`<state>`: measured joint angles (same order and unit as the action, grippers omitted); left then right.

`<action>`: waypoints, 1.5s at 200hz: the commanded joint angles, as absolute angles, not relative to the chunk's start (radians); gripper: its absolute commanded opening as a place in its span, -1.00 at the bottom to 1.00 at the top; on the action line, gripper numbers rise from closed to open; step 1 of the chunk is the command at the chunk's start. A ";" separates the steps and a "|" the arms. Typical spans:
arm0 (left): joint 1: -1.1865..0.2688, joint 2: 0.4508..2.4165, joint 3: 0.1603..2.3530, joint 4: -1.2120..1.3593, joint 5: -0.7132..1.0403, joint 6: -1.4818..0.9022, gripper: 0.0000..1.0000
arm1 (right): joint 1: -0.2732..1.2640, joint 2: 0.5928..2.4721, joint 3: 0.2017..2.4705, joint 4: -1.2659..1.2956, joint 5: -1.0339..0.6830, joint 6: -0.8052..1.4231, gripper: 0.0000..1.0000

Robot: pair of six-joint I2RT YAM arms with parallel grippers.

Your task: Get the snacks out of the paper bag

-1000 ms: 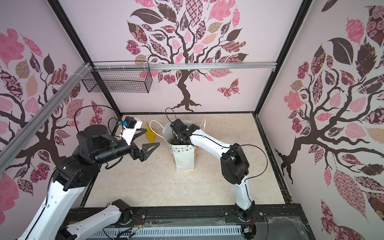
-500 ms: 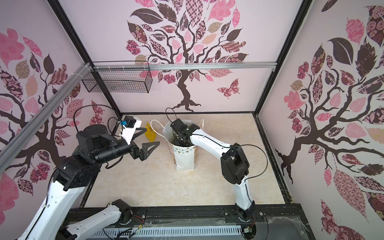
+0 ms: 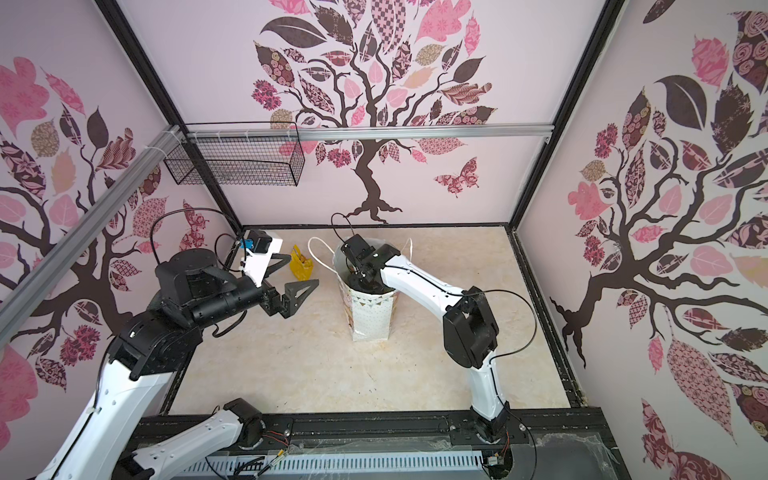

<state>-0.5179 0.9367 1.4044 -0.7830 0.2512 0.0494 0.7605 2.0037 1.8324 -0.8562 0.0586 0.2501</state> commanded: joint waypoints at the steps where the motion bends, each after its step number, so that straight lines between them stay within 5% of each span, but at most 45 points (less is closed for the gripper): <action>1: -0.522 0.939 1.372 -0.753 0.234 0.040 0.97 | 0.759 1.908 1.910 -0.872 0.063 0.253 -1.00; 119: -0.522 0.966 1.338 -0.740 0.145 -0.047 0.96 | 0.761 1.866 2.001 -0.890 0.112 0.233 -1.00; 192: -0.523 1.047 1.220 -0.468 0.157 -0.484 0.72 | 0.759 1.870 2.010 -0.894 0.084 0.247 -1.00; 300: -0.519 1.252 1.167 -0.385 0.090 -0.610 0.39 | 0.760 1.851 2.024 -0.901 0.048 0.271 -1.00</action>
<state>-0.5179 1.2243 1.2179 -0.4114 0.1268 -0.5770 0.7605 1.9873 1.9327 -0.9234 0.0681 0.2527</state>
